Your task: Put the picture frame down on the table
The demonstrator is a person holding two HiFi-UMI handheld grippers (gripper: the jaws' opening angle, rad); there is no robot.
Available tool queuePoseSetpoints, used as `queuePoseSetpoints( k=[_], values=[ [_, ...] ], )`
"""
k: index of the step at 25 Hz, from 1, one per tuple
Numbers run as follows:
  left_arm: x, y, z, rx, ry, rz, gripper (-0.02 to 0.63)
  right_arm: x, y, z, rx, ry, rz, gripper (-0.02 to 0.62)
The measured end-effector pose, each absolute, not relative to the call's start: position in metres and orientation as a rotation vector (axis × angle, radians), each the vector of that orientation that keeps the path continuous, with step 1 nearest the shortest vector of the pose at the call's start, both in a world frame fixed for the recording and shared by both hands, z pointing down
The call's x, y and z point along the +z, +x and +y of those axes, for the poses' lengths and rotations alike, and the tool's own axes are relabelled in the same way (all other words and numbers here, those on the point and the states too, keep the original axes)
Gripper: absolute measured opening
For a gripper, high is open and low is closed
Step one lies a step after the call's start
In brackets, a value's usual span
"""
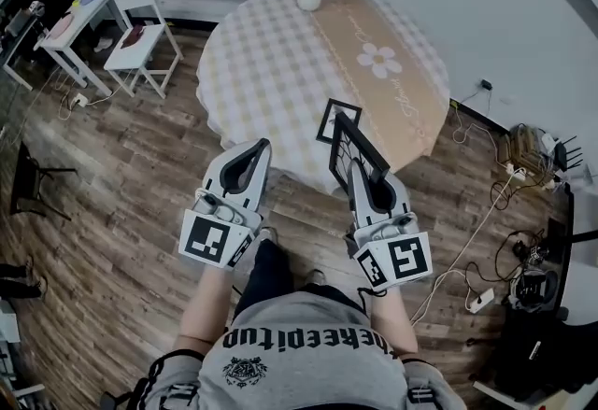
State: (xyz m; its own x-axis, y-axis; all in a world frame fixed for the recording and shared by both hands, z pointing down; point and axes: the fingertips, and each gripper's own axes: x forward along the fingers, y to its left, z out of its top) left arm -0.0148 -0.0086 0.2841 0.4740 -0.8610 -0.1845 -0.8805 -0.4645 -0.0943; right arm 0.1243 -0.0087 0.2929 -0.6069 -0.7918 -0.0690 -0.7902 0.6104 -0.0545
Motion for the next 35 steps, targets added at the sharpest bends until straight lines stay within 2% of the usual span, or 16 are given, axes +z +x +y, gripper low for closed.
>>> queuePoseSetpoints(
  k=[8,19,35],
  values=[
    [0.283,-0.067,-0.091,0.152,-2.62,1.425,0.015,0.292,0.074,-0.081,-0.051,-1.469,2.69,0.015],
    [0.285,-0.095,-0.152,0.166,-2.689,1.248,0.014,0.304,0.04,-0.125,-0.058,-1.617,2.598,0.015],
    [0.313,-0.096,-0.218,0.161,-2.788,1.162,0.014,0.355,0.033,-0.191,-0.263,-1.737,2.579,0.015]
  ],
)
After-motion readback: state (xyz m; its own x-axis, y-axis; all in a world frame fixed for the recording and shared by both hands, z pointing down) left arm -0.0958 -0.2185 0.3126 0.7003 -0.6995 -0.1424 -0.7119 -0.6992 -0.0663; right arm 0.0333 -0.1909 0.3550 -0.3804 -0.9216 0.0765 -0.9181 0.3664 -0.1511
